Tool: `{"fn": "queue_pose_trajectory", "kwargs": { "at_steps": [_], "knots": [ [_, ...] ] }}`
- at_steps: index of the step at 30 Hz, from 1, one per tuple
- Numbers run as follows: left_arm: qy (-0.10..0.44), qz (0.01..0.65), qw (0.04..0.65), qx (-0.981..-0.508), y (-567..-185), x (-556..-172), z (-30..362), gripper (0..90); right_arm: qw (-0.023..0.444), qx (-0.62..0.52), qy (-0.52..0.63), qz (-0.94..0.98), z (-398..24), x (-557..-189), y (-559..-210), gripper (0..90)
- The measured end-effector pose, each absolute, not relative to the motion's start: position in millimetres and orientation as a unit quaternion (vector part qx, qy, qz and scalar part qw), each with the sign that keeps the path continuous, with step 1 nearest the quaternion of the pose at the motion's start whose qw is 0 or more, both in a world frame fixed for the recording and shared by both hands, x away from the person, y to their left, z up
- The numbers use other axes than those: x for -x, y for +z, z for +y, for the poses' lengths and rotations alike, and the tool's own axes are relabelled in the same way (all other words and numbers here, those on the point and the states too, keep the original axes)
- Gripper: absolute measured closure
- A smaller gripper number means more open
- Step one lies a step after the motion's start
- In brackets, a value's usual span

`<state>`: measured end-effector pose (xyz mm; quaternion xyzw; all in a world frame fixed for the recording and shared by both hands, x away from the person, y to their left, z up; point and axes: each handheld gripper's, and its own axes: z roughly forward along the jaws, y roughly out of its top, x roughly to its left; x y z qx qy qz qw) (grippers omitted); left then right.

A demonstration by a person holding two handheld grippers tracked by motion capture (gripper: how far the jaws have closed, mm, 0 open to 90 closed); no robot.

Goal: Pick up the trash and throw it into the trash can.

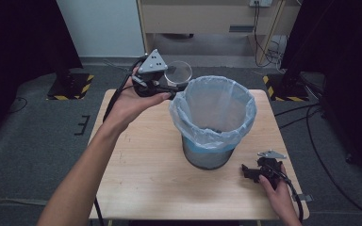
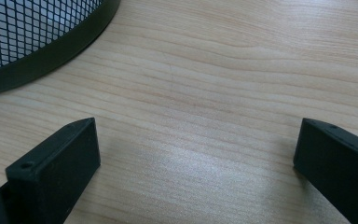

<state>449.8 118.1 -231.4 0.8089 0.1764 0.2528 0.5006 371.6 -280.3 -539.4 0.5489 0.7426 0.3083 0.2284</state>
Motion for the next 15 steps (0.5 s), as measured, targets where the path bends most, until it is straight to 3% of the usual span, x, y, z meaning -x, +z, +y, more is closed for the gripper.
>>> {"fn": "queue_pose_trajectory", "kwargs": {
  "at_steps": [15],
  "knots": [
    [0.223,0.166,0.505,-0.817,-239,-461,100,34.4,0.228,-0.548,0.309,0.743,-280,-372,-539,0.3]
  ]
}}
